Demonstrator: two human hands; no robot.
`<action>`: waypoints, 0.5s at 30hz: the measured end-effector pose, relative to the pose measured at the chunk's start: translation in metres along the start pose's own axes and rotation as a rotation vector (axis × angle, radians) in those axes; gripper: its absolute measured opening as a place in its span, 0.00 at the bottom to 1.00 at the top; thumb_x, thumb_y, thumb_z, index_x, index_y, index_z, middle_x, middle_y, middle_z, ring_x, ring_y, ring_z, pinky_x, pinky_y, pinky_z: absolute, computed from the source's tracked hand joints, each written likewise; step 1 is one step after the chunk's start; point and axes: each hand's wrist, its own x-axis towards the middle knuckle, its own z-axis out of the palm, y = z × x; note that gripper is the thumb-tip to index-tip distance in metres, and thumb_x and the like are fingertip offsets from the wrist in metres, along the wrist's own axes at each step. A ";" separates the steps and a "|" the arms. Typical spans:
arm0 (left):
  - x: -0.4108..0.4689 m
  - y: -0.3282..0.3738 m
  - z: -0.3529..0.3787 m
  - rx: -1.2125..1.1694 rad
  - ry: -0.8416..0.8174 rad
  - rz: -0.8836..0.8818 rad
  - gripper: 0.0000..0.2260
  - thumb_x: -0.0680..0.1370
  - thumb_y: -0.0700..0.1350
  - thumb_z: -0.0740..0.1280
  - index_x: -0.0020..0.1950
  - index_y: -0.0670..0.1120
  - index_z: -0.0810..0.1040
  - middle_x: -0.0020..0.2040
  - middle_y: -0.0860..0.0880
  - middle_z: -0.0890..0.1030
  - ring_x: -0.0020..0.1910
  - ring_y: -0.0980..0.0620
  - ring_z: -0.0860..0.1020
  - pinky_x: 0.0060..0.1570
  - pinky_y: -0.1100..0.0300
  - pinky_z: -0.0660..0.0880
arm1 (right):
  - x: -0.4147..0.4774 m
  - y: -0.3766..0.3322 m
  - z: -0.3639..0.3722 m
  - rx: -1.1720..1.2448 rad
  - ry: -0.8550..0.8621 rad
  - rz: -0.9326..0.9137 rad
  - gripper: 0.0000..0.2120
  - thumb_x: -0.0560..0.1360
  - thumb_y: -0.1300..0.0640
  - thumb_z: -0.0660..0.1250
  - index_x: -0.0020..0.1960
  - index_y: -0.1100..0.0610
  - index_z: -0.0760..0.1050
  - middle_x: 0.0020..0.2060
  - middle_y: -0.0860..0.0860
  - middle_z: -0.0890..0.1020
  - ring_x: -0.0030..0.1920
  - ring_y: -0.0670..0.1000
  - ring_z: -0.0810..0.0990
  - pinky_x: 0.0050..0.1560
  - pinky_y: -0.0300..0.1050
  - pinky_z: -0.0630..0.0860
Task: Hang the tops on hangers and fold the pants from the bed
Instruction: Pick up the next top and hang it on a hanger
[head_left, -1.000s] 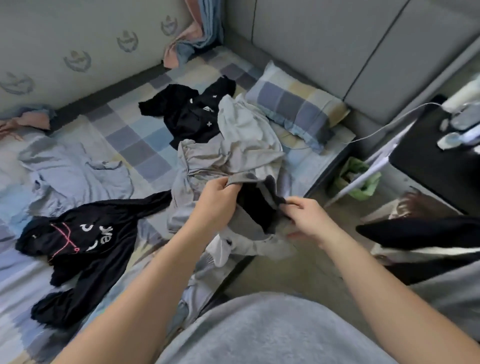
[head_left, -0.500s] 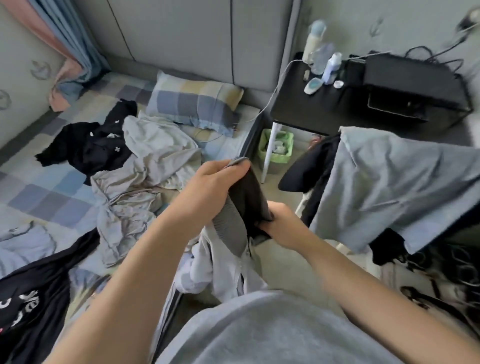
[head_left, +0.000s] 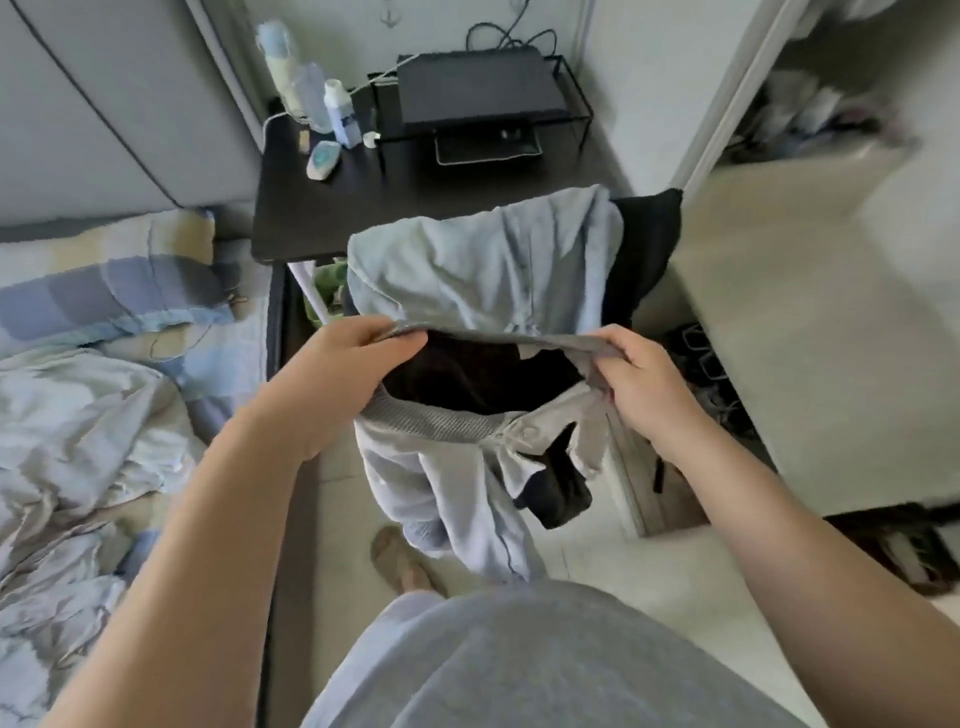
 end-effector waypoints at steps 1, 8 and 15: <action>0.015 0.004 0.010 0.073 -0.012 0.019 0.15 0.68 0.60 0.72 0.45 0.50 0.84 0.43 0.46 0.85 0.45 0.48 0.84 0.58 0.42 0.79 | -0.002 0.000 -0.014 0.045 0.063 0.013 0.14 0.81 0.60 0.58 0.43 0.48 0.77 0.29 0.40 0.75 0.29 0.40 0.71 0.32 0.35 0.67; 0.127 0.046 0.081 0.465 -0.057 0.245 0.12 0.78 0.50 0.70 0.35 0.49 0.75 0.24 0.54 0.70 0.25 0.55 0.69 0.29 0.59 0.67 | 0.005 -0.018 -0.095 0.132 0.418 0.116 0.16 0.70 0.38 0.64 0.43 0.50 0.80 0.31 0.41 0.78 0.34 0.41 0.76 0.40 0.42 0.70; 0.225 0.154 0.123 0.305 -0.216 0.466 0.11 0.80 0.48 0.65 0.42 0.43 0.75 0.30 0.52 0.72 0.29 0.53 0.69 0.31 0.58 0.65 | 0.031 -0.067 -0.177 0.012 0.502 0.118 0.08 0.71 0.55 0.77 0.45 0.49 0.79 0.32 0.38 0.79 0.34 0.39 0.78 0.35 0.29 0.71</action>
